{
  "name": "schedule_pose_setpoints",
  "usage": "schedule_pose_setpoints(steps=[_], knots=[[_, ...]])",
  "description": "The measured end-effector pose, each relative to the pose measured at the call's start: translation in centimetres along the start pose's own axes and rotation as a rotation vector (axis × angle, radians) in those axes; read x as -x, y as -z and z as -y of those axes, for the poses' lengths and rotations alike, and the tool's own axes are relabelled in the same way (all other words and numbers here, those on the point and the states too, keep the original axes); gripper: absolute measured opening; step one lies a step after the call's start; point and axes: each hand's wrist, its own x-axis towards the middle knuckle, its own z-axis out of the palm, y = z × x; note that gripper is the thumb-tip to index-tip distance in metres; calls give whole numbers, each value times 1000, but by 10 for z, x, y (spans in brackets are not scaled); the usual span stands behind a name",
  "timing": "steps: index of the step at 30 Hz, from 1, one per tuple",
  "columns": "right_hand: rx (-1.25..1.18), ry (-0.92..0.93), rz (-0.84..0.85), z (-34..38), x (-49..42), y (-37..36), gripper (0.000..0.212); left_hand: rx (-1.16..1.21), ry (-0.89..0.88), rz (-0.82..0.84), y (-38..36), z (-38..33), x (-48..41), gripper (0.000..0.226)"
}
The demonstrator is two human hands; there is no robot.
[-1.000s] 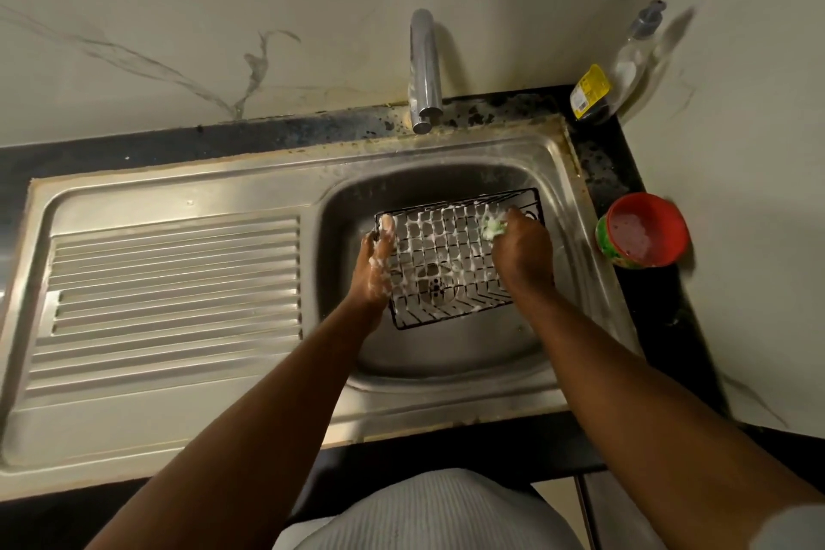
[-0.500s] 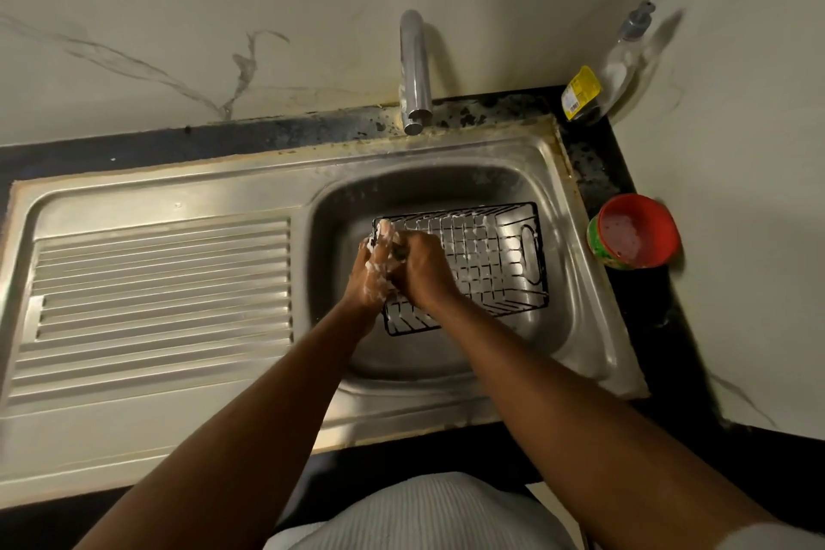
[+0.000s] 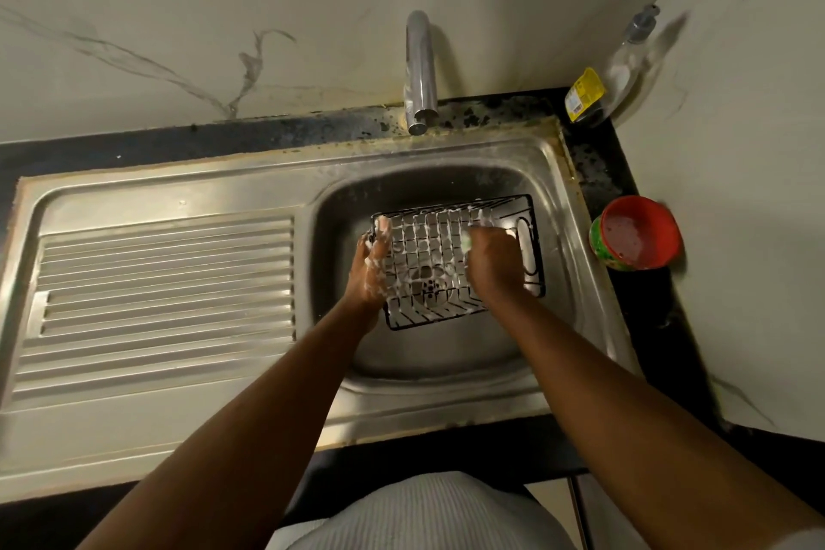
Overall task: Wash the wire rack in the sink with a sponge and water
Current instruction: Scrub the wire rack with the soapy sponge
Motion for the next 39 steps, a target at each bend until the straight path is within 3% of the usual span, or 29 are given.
schedule_pose_setpoints(steps=[3, 6, 7, 10, 12, 13, 16, 19, 20, 22, 24, 27, 30, 34, 35, 37, 39], knots=[[-280, 122, 98, 42, 22, -15, 9, 15, 1, -20, -3, 3, -6, 67], [-425, 245, 262, 74, 37, -16, 6, -15, 7, -9, -9, -6, -3, 94], [-422, 256, 330, 73, 34, -11, 5, -34, 0, -9, -7, -7, -5, 94], [-333, 312, 530, 47, 22, 4, 7, -83, -61, -10, 0, -13, 5, 57], [-163, 370, 487, 23, 17, 6, 10, -98, -129, 23, 4, -18, 11, 27], [-85, 382, 421, 10, 15, 6, 13, -93, -157, 42, 5, -20, 14, 28], [108, 348, 255, -17, 8, 14, 16, -73, -200, 75, 10, -21, 17, 93], [359, 207, 159, -23, 1, 27, 17, -73, -228, 61, 10, -19, 18, 135], [396, 182, 171, -20, 0, 29, 19, -67, -228, 48, 9, -18, 17, 128], [414, 188, 259, -11, 1, 28, 22, -49, -230, 18, 7, -20, 18, 82], [363, 232, 404, -8, 5, 23, 26, -105, -271, 4, 13, -20, 8, 53], [54, 259, 603, 0, 6, 15, 32, -169, -311, 51, 20, -24, 1, 43], [-229, 324, 659, 35, 15, 5, 32, -147, -252, 61, 12, -24, 5, 42], [-271, 395, 518, 71, 23, -1, 30, -58, -190, 46, 2, -28, 8, 85], [-272, 385, 524, 74, 22, 3, 27, -74, -188, 52, 3, -31, 10, 74], [-284, 377, 636, 76, 17, 15, 19, -62, -196, 15, 7, -32, 8, 17], [-302, 419, 742, 76, 15, 30, 12, -63, -240, -20, 9, -33, 6, 11]])
